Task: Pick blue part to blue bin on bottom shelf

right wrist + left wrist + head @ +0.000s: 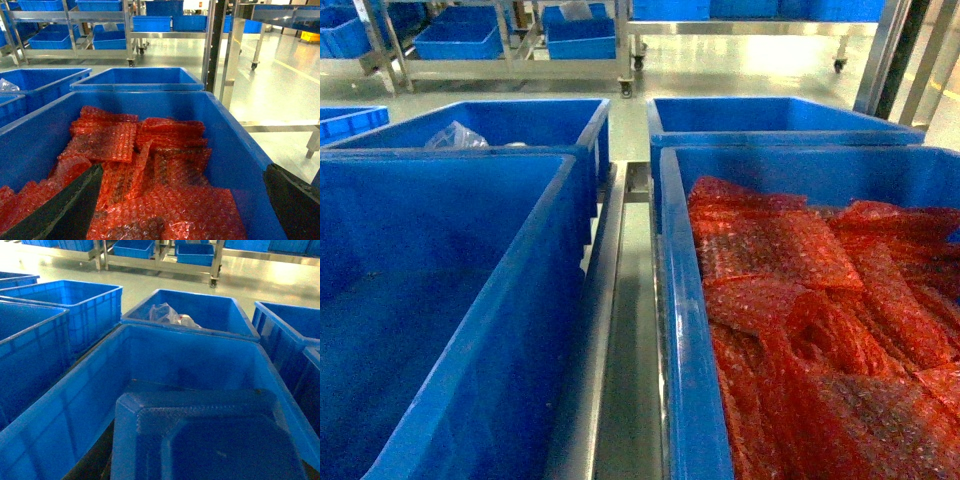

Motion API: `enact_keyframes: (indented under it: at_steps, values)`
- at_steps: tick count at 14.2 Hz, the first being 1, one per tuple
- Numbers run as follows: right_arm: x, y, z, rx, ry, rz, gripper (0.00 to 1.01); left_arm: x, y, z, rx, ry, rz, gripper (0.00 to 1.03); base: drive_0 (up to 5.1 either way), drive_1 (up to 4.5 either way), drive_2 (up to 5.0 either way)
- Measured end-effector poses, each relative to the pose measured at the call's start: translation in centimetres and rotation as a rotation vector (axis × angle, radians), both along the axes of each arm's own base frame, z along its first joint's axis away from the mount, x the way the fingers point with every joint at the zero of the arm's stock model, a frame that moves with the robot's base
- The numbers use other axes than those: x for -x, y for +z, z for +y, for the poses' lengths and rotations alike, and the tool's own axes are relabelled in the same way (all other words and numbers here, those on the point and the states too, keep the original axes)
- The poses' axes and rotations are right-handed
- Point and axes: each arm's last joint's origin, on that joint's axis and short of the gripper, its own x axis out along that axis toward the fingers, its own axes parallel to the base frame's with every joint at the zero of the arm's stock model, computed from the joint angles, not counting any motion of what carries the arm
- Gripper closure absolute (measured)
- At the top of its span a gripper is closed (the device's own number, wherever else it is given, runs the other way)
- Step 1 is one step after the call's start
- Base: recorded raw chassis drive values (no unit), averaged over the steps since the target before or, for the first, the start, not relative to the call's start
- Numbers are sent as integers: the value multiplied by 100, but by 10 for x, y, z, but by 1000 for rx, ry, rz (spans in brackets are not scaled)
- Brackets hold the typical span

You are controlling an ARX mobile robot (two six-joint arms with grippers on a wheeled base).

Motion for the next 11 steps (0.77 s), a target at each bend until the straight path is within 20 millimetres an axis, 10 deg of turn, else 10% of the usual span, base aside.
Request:
enact_keyframes:
  at_steps: [11]
  values:
    - [0,0,0,0,0,0,3,0,0,0,0,0,0,59,0,0,0]
